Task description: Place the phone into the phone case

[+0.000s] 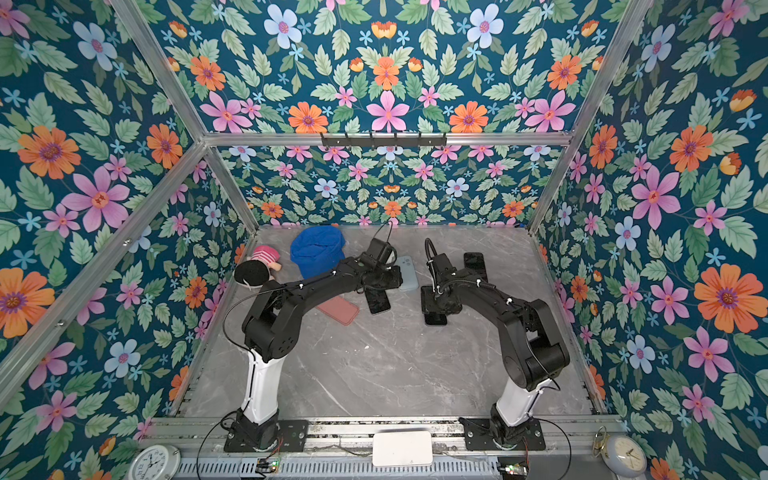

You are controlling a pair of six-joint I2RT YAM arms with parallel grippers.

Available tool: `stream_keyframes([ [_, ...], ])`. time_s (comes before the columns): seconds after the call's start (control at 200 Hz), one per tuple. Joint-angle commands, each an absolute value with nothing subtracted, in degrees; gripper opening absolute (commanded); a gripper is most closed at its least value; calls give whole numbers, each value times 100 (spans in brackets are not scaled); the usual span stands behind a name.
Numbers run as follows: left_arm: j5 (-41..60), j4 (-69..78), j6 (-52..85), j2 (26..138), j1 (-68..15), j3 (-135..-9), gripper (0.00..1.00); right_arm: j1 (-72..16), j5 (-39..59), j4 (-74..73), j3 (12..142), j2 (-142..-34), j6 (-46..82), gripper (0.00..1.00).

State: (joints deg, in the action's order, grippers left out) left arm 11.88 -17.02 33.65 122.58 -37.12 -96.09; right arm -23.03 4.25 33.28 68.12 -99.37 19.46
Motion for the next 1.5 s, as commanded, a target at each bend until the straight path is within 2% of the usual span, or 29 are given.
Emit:
stream_keyframes([
  [0.0, 1317, -1681, 2801, 12651, -3455, -10241, 34, -2220, 382, 3196, 7166, -10193, 1981, 52],
  [0.31, 1773, -866, 2540, 13920, -2913, -11510, 44, -1934, -27, 3538, 8565, -11263, 1675, 51],
  [0.84, 2227, -810, 2637, 15504, -2637, -13490, 47, -1743, -237, 4336, 10597, -12870, 1233, 51],
  [1.04, 2631, -947, 2629, 15591, -2672, -13490, 43, -1747, -179, 4471, 10882, -13170, 1096, 51],
  [1.24, 2931, -923, 2541, 15383, -2764, -13044, 33, -1766, -7, 4576, 11099, -13368, 1058, 50],
  [1.495, 3182, -858, 2418, 14977, -2917, -12357, 26, -1855, 150, 4466, 10706, -13155, 1107, 48],
])
